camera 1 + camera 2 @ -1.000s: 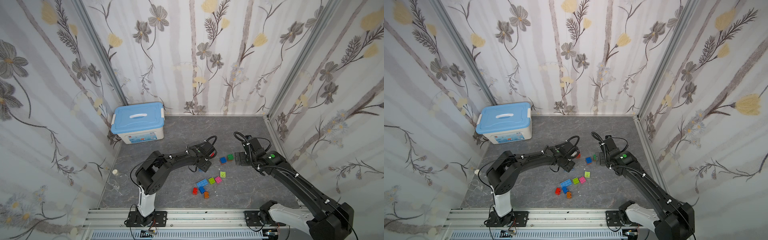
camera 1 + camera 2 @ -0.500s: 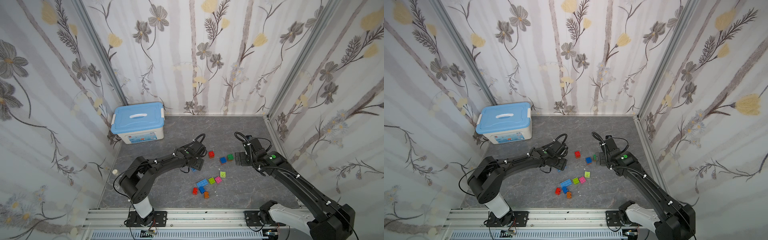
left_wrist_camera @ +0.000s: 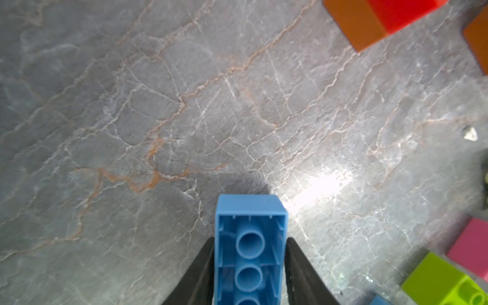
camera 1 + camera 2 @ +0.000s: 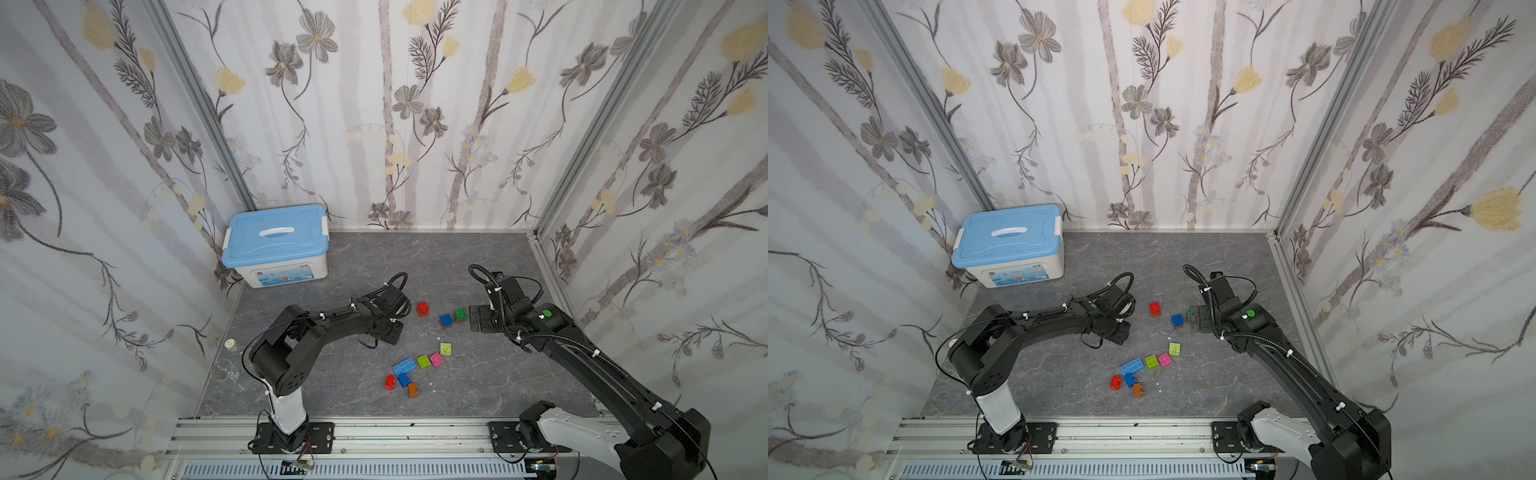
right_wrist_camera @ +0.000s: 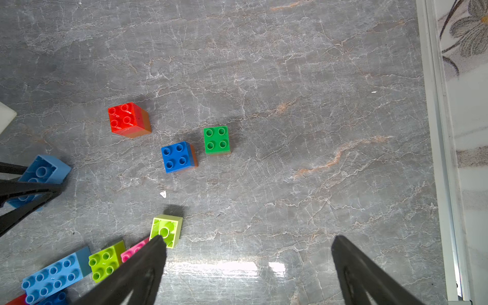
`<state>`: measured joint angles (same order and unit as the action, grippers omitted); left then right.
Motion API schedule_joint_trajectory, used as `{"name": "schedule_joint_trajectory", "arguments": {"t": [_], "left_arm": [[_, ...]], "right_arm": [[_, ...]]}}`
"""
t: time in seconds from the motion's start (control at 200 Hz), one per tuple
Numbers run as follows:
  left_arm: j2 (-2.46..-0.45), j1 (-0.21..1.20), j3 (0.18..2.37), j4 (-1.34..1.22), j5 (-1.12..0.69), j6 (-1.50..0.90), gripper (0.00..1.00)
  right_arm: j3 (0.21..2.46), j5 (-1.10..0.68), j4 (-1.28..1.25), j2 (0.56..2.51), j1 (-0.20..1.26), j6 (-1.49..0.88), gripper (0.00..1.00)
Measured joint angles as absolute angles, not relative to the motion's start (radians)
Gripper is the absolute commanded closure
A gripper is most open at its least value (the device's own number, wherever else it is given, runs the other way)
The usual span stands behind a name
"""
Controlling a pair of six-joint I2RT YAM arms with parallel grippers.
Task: Assemble the letter h with lego
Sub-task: Pick up the lego brick from the center of the board.
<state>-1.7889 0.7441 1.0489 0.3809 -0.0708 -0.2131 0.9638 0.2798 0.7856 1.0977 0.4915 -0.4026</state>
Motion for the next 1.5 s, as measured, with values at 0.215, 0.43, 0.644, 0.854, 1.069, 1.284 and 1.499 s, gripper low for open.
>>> {"name": "schedule_joint_trajectory", "arguments": {"t": [0.215, 0.43, 0.644, 0.854, 1.069, 1.284, 1.499], "left_arm": [[-1.702, 0.743, 1.024, 0.376, -0.095, -0.226, 0.86], [-1.530, 0.738, 1.013, 0.362, -0.190, -0.303, 0.64], [-1.470, 0.722, 1.054, 0.304, -0.493, -0.413, 0.64], [-1.439, 0.711, 1.060, 0.216, -0.714, -0.534, 0.64], [-1.426, 0.710, 1.052, 0.096, -0.862, -0.639, 0.64], [-1.414, 0.708, 1.024, 0.010, -0.910, -0.688, 0.63], [-1.406, 0.709, 1.010, -0.042, -0.918, -0.707, 0.62]], "right_arm": [[0.954, 0.263, 0.767, 1.108, 0.492, -0.411, 0.01], [0.895, 0.054, 0.644, 1.083, 0.501, -0.392, 0.04], [0.717, -0.193, 0.340, 0.962, 0.691, -0.199, 0.01], [0.471, -0.146, -0.071, 0.832, 0.791, 0.001, 0.01], [0.437, -0.120, -0.302, 0.833, 0.799, 0.078, 0.01], [0.419, -0.110, -0.379, 0.822, 0.803, 0.118, 0.22], [0.414, -0.131, -0.393, 0.807, 0.803, 0.140, 0.26]]}}
